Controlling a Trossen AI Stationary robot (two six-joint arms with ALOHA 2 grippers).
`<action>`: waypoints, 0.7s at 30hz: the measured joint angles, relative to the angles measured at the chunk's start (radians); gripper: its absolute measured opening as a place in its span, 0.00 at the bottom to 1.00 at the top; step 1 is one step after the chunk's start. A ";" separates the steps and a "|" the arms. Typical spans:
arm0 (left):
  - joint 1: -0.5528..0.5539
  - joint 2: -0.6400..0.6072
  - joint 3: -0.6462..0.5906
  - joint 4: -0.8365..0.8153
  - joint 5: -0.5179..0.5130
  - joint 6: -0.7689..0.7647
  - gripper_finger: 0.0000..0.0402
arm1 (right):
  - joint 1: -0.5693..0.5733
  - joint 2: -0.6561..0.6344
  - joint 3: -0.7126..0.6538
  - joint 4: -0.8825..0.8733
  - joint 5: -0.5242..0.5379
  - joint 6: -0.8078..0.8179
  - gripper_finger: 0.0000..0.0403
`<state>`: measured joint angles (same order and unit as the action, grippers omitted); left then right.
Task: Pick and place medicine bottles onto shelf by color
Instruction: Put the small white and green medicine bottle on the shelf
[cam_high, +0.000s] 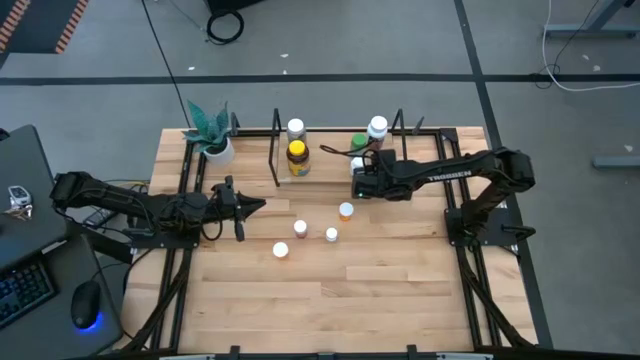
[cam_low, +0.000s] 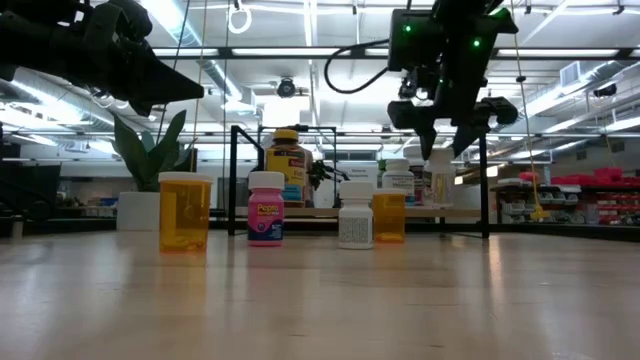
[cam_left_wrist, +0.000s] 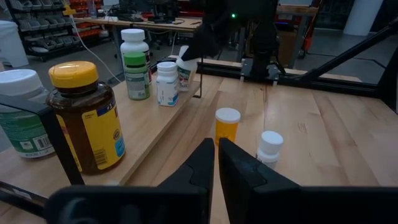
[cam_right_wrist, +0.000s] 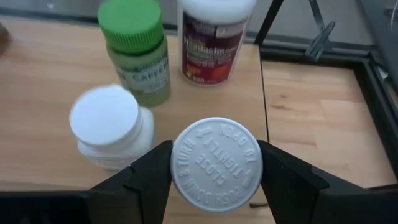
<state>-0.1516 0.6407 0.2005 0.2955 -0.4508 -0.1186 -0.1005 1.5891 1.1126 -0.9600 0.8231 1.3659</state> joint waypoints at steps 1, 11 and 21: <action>0.000 0.000 0.000 0.000 0.000 0.000 0.07 | 0.000 0.008 0.000 0.001 -0.005 0.000 0.56; 0.000 0.000 0.000 0.002 0.000 -0.001 0.09 | 0.000 0.028 0.001 0.009 0.003 0.000 0.56; 0.000 0.000 0.000 0.000 0.000 0.000 0.08 | -0.002 0.031 -0.001 0.006 -0.005 0.000 0.61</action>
<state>-0.1516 0.6411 0.2005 0.2955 -0.4511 -0.1188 -0.1030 1.6203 1.1116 -0.9537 0.8181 1.3657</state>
